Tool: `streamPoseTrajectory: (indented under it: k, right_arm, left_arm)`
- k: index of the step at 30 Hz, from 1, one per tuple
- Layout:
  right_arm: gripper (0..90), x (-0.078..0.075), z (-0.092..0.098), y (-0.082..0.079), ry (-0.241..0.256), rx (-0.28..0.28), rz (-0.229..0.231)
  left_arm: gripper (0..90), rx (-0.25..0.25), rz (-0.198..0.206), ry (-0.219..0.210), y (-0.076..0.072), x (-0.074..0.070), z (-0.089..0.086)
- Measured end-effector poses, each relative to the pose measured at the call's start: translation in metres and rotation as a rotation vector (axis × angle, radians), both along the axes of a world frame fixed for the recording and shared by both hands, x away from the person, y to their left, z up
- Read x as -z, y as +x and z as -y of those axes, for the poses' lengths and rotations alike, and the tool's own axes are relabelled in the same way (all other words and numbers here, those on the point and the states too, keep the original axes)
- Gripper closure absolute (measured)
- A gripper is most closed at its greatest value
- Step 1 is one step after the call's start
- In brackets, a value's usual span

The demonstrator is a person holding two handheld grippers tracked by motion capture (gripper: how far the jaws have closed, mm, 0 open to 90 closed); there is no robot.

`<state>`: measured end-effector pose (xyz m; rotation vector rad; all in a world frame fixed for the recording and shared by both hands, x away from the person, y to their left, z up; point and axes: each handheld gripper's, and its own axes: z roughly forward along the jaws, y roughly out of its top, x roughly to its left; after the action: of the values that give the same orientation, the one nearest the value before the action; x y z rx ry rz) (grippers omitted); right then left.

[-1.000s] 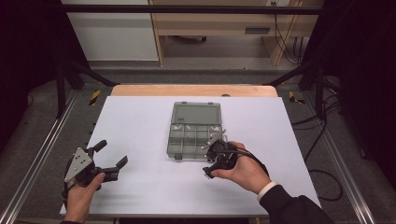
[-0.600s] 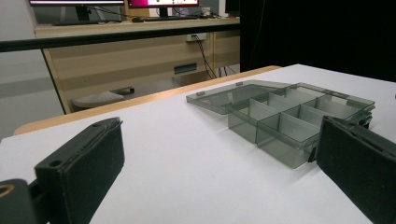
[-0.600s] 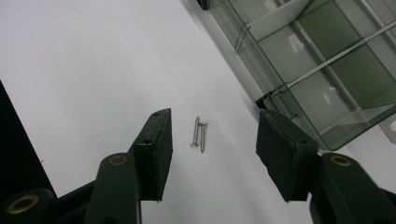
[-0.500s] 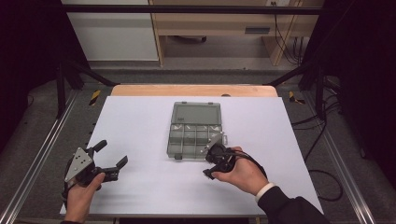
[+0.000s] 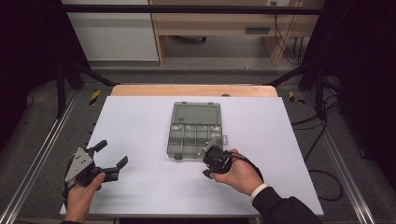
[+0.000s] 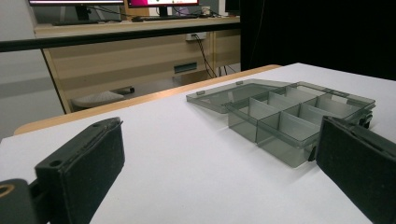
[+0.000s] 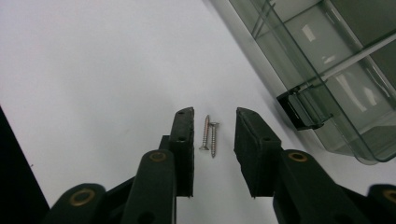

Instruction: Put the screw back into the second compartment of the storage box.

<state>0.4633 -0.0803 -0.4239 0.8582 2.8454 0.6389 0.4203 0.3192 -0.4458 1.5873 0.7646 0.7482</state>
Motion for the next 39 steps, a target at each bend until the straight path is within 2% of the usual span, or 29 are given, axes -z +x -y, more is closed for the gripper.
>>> streamPoseTrajectory:
  k: [12,19,35,36,39]
  right_arm:
    - [77.8,0.012,-0.001,0.004,-0.013,0.028,-0.009]
    - [78.1,0.018,-0.002,0.006,-0.018,0.033,-0.002]
    - [78.0,0.020,-0.004,0.006,-0.015,0.030,-0.014]
    - [78.0,0.020,-0.003,0.006,-0.016,0.017,-0.007]
    - [77.8,0.021,-0.003,0.006,-0.014,0.030,-0.017]
  left_arm:
    - [1.1,0.000,0.000,0.000,0.000,0.000,0.000]
    - [1.2,-0.001,0.000,0.001,0.000,0.000,0.000]
    - [1.1,-0.001,0.000,0.001,0.000,0.000,0.000]
    - [1.1,-0.001,0.000,0.000,0.000,0.000,0.000]
    - [1.1,-0.001,0.000,0.001,0.000,0.000,0.000]
